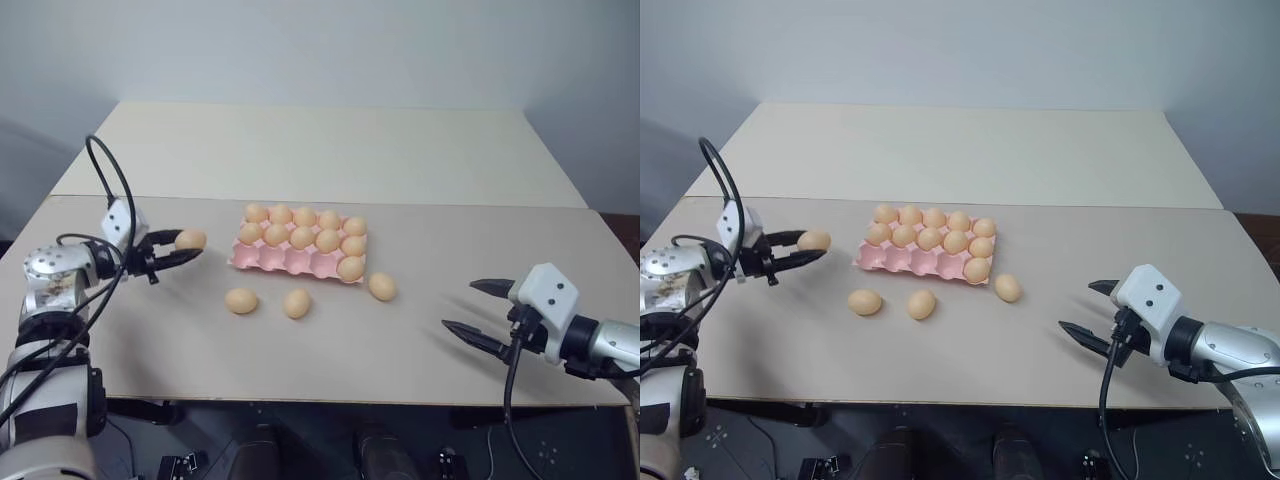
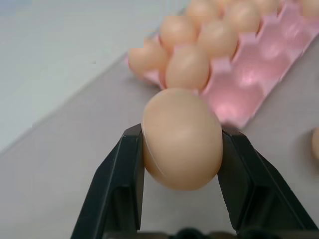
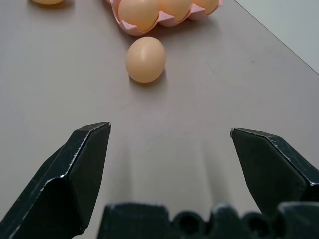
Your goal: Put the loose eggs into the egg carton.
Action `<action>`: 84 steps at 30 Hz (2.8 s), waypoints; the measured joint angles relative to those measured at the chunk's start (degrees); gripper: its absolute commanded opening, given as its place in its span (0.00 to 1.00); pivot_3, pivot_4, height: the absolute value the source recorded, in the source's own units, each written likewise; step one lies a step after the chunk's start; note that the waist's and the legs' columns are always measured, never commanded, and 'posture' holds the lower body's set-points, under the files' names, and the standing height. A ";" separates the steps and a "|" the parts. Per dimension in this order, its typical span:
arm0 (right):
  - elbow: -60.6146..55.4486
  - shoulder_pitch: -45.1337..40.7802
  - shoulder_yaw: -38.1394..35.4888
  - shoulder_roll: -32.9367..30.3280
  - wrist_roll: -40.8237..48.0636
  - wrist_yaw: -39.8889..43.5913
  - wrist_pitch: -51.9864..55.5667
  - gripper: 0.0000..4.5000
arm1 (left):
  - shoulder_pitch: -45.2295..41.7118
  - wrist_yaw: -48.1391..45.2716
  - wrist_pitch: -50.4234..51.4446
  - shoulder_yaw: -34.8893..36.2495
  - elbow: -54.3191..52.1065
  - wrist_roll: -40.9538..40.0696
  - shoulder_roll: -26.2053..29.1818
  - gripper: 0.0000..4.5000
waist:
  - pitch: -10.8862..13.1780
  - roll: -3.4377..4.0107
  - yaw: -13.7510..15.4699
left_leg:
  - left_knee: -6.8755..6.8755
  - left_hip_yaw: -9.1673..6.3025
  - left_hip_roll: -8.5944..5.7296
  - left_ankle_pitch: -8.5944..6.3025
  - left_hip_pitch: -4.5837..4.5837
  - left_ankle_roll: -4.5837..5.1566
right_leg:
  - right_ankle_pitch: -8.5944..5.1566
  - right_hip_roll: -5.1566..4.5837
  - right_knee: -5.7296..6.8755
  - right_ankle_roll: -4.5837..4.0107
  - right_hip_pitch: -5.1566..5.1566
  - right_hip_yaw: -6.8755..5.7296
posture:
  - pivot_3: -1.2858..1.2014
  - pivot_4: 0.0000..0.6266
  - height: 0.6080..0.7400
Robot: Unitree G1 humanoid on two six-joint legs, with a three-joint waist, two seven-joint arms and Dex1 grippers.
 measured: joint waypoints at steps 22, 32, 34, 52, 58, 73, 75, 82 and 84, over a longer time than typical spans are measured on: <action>-3.23 3.72 -1.24 1.11 -0.37 -3.35 0.02 1.00 | -5.05 -1.31 -4.10 -4.56 5.52 4.69 -5.73 0.97 | -0.01 -0.02 -0.28 | 0.01 -0.07 -0.02 0.00 -0.02 0.01 | 0.00 0.02 0.01 0.00 -0.01 -0.02 | 0.52 0.24 1.00; -3.90 2.34 -3.68 0.87 3.35 -0.54 0.08 1.00 | -1.78 -8.08 -1.38 -3.03 -1.99 1.13 -1.40 0.97 | -0.01 -0.01 -0.54 | 0.00 -0.08 0.01 0.00 0.00 0.01 | 0.00 0.04 0.04 0.00 -0.02 -0.01 | 0.52 0.24 1.00; -5.02 3.01 -5.92 0.38 6.05 2.01 0.07 1.00 | 1.01 -10.43 0.28 -2.21 -5.75 -0.60 1.12 0.97 | -0.01 -0.01 -0.65 | -0.01 -0.07 0.03 0.00 0.02 0.01 | 0.00 0.05 0.05 0.00 -0.02 0.00 | 0.52 0.24 1.00; -6.14 -1.49 -6.40 -3.63 14.04 13.06 -2.55 1.00 | 16.37 -12.27 9.23 -1.48 -29.26 -7.97 6.89 0.97 | -0.01 -0.01 0.30 | 0.01 -0.05 0.04 0.00 0.01 0.01 | 0.00 0.01 -0.03 0.01 0.04 -0.04 | 0.52 0.24 1.00; -6.14 -0.94 -6.40 -3.64 13.58 12.45 -2.58 1.00 | 15.67 -12.57 9.16 -3.02 -29.31 -7.24 7.00 0.97 | -0.01 -0.01 0.04 | 0.01 -0.06 0.04 0.00 0.02 0.01 | -0.01 0.02 -0.03 0.00 0.04 -0.04 | 0.52 0.24 1.00; -6.31 -0.61 -4.56 -3.53 11.46 9.52 -2.58 1.00 | 12.10 -12.59 1.21 -12.00 -27.04 -1.11 2.05 0.97 | -0.01 -0.02 0.15 | 0.01 -0.06 0.02 0.00 0.00 0.01 | 0.00 0.02 -0.04 0.00 0.04 -0.04 | 0.52 0.24 1.00; -6.43 -0.48 -4.57 -3.51 11.39 9.15 -2.58 1.00 | 11.25 -12.53 0.90 -12.72 -26.19 -0.67 1.28 0.97 | -0.01 -0.02 0.09 | 0.01 -0.07 0.02 0.00 0.00 0.01 | 0.00 0.03 -0.04 0.00 0.03 -0.04 | 0.52 0.24 1.00; -6.90 1.29 -4.59 -3.26 11.24 7.88 -2.58 1.00 | 9.01 -12.35 -3.03 -14.58 -20.72 3.01 0.64 0.88 | -0.01 -0.02 -0.13 | 0.01 -0.07 0.02 0.00 0.01 0.01 | 0.00 0.04 -0.04 0.00 0.04 -0.03 | 0.52 0.24 1.00; -6.94 1.52 -4.59 -3.26 10.78 7.59 -2.58 1.00 | 8.79 -12.36 -3.62 -14.76 -19.38 3.58 0.02 0.77 | -0.01 -0.02 -0.09 | 0.01 -0.08 0.02 0.00 0.01 0.01 | -0.01 0.04 -0.03 0.00 0.04 -0.04 | 0.52 0.24 1.00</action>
